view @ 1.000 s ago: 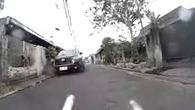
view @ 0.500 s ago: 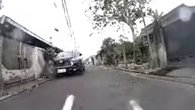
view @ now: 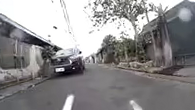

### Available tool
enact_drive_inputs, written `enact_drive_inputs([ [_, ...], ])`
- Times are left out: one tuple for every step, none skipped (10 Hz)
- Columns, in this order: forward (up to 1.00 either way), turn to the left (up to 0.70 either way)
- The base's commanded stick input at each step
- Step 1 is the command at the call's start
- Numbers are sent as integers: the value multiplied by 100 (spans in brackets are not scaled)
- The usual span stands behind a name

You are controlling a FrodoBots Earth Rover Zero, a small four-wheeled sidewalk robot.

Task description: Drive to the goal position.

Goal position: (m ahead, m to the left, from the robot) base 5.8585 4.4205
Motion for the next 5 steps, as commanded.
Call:
enact_drive_inputs([
  [70, 0],
  [70, 0],
  [70, 0],
  [70, 0],
  [70, 0],
])
